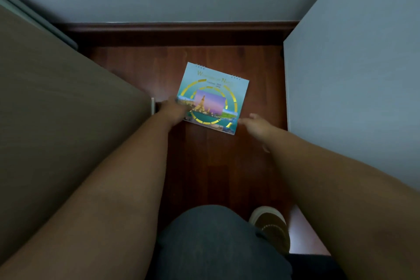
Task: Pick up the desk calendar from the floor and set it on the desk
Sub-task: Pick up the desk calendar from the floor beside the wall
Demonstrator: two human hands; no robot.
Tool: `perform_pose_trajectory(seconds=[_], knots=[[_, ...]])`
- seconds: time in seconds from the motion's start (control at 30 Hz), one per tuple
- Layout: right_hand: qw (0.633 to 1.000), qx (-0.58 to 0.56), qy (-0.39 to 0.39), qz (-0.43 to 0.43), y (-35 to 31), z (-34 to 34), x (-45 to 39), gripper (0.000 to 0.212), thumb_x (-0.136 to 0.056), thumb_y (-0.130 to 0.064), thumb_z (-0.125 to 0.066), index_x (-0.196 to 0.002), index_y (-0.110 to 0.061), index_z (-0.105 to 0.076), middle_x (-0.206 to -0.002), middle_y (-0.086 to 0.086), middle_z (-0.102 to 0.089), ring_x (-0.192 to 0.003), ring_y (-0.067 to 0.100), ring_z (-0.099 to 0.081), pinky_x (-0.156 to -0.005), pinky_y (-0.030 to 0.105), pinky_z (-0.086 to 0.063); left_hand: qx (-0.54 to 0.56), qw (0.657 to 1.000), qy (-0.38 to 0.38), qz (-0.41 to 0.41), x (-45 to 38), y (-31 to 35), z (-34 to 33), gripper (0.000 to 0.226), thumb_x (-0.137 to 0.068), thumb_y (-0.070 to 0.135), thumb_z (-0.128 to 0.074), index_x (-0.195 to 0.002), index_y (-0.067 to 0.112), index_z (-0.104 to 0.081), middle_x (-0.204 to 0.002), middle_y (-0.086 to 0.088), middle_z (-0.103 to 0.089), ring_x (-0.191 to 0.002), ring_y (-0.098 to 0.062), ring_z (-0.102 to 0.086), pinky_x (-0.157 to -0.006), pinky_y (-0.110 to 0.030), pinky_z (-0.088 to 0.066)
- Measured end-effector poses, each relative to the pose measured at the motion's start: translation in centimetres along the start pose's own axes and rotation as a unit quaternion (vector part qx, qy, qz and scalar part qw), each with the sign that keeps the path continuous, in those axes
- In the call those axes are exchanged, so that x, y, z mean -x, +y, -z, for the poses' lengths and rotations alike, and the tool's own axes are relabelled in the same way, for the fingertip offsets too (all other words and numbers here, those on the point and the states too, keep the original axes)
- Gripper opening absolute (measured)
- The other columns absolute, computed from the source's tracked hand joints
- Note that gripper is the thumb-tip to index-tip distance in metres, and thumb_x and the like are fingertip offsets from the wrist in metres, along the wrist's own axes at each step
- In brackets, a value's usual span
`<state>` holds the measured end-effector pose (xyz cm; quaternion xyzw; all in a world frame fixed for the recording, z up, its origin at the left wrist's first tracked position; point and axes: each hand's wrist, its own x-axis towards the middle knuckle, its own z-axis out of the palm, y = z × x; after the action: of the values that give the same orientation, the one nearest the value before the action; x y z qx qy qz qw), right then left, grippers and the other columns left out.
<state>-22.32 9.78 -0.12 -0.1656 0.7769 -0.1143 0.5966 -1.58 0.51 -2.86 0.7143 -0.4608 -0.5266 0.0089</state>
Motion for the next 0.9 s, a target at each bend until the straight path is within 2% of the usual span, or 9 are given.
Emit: perform_pose_trajectory(seconds=[0.13, 0.27, 0.37, 0.47, 0.57, 0.7, 0.77, 0.83, 0.9], knots=[[0.999, -0.038, -0.007, -0.009, 0.3, 0.3, -0.9, 0.052, -0.1, -0.029, -0.045, -0.146, -0.006, -0.038, -0.153, 0.011, -0.038, -0.141, 0.026, -0.036, -0.104, 0.029, -0.032, 0.037, 0.996, -0.077, 0.036, 0.6, -0.4, -1.3, 0.038, -0.092, 0.021, -0.055, -0.128, 0.007, -0.056, -0.121, -0.008, -0.058, -0.097, -0.019, -0.051, -0.063, -0.024, -0.043], [0.991, -0.117, 0.004, -0.058, 0.6, 1.4, -1.9, 0.067, -0.091, -0.051, -0.049, -0.148, -0.018, -0.038, -0.155, 0.007, -0.036, -0.143, 0.024, -0.033, -0.116, 0.038, -0.023, 0.03, 0.99, -0.11, 0.089, 1.2, -1.1, -2.4, 0.038, -0.087, 0.032, -0.059, -0.123, 0.02, -0.053, -0.131, -0.006, -0.055, -0.114, -0.025, -0.052, -0.087, -0.035, -0.039], [0.99, -0.092, -0.02, -0.104, 1.5, 2.0, -2.3, 0.06, -0.093, -0.047, -0.05, -0.144, -0.017, -0.042, -0.151, 0.011, -0.042, -0.141, 0.027, -0.035, -0.113, 0.04, -0.027, 0.027, 0.987, -0.129, 0.093, 0.9, -1.8, -2.2, 0.03, -0.089, 0.022, -0.059, -0.118, 0.015, -0.057, -0.124, -0.005, -0.06, -0.114, -0.027, -0.056, -0.092, -0.037, -0.04], [0.991, -0.08, -0.013, -0.102, 1.9, 2.1, -2.0, 0.044, -0.094, -0.029, -0.055, -0.134, -0.011, -0.052, -0.14, 0.012, -0.054, -0.123, 0.025, -0.052, -0.09, 0.034, -0.043, 0.085, 0.986, -0.121, 0.073, 1.2, -2.2, -2.3, 0.028, -0.088, 0.006, -0.058, -0.116, 0.01, -0.059, -0.127, -0.013, -0.064, -0.113, -0.03, -0.062, -0.1, -0.043, -0.048], [0.996, -0.066, 0.022, -0.061, 1.5, 2.5, -1.2, 0.032, -0.095, -0.01, -0.054, -0.126, -0.001, -0.057, -0.127, 0.016, -0.063, -0.092, 0.021, -0.061, -0.059, 0.025, -0.044, 0.137, 0.981, -0.12, 0.072, 3.3, -1.6, -2.1, 0.032, -0.089, 0.003, -0.057, -0.121, 0.006, -0.054, -0.122, -0.013, -0.064, -0.107, -0.027, -0.062, -0.092, -0.041, -0.053], [0.998, -0.05, 0.035, -0.033, 0.4, 3.5, 2.8, 0.008, -0.094, -0.009, -0.054, -0.096, -0.008, -0.061, -0.119, 0.017, -0.066, -0.095, 0.024, -0.062, -0.071, 0.032, -0.05, 0.153, 0.982, -0.094, 0.057, 7.8, 0.2, -0.4, 0.03, -0.091, 0.009, -0.057, -0.119, 0.013, -0.047, -0.124, -0.013, -0.061, -0.108, -0.028, -0.063, -0.093, -0.042, -0.053], [0.998, -0.033, 0.052, -0.008, -0.3, 4.0, 5.7, 0.014, -0.095, -0.013, -0.054, -0.081, -0.016, -0.053, -0.108, 0.015, -0.063, -0.093, 0.024, -0.059, -0.072, 0.032, -0.048, 0.157, 0.984, -0.079, 0.031, 10.5, 1.6, 1.0, 0.029, -0.092, 0.012, -0.055, -0.119, 0.016, -0.045, -0.12, -0.01, -0.061, -0.101, -0.025, -0.062, -0.08, -0.033, -0.053], [0.996, 0.005, 0.083, 0.034, -1.0, 4.6, 9.0, 0.01, -0.094, -0.018, -0.054, -0.087, -0.015, -0.048, -0.092, 0.008, -0.059, -0.088, 0.022, -0.054, -0.065, 0.03, -0.042, 0.153, 0.986, -0.064, 0.003, 13.4, 3.2, 2.4, 0.028, -0.093, 0.016, -0.053, -0.119, 0.019, -0.044, -0.116, -0.006, -0.059, -0.096, -0.022, -0.06, -0.067, -0.026, -0.049], [0.992, 0.043, 0.095, 0.072, -1.5, 5.3, 12.4, 0.011, -0.093, -0.021, -0.055, -0.093, -0.016, -0.045, -0.079, 0.0, -0.052, -0.084, 0.021, -0.052, -0.072, 0.034, -0.043, 0.152, 0.987, -0.044, -0.008, 16.0, 4.5, 3.6, 0.025, -0.092, 0.019, -0.052, -0.116, 0.023, -0.043, -0.116, -0.007, -0.06, -0.094, -0.022, -0.06, -0.069, -0.029, -0.05]])
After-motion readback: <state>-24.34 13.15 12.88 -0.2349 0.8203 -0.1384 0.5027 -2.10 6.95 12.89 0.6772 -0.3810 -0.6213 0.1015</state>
